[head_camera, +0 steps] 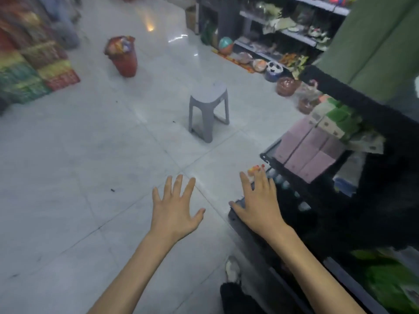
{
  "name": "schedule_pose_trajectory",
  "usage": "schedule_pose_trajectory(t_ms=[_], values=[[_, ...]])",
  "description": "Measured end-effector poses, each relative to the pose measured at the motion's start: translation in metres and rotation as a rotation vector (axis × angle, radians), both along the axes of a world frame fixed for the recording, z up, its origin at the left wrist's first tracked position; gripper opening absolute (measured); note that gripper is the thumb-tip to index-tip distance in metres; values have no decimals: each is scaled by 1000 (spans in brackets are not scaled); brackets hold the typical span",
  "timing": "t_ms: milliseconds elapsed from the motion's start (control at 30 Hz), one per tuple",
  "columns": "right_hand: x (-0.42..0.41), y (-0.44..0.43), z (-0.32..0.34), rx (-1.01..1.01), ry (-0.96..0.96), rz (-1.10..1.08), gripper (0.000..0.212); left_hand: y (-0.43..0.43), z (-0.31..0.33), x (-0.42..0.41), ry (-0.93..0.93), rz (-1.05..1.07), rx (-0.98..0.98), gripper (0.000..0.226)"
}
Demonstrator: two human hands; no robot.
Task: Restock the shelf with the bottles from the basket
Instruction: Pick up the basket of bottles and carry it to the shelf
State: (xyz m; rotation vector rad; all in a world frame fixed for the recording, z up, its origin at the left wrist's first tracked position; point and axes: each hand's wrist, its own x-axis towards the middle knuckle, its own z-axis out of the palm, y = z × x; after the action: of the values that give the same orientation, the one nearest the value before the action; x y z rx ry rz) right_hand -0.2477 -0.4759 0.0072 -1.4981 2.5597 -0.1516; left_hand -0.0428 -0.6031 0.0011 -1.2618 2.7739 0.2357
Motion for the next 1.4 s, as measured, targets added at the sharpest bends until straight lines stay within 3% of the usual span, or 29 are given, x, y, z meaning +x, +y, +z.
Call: schedule_pose_trajectory(t_ms=[300,467,633,933,1400], values=[[-12,-210,12,-49,-82,279,89,-144,35,10,29,365,-62,91],[-12,-331,5,-96,-82,349,85,-240,15,31,33,486,-41,94],[-1,-455,-11,-46,-98,371,86,-361,-9,48,99,496,19,90],[10,-645,19,-87,-113,290,85,-576,16,58,118,451,2,87],[-90,-965,-13,-83,-174,151,87,-915,10,-37,5,375,26,86]])
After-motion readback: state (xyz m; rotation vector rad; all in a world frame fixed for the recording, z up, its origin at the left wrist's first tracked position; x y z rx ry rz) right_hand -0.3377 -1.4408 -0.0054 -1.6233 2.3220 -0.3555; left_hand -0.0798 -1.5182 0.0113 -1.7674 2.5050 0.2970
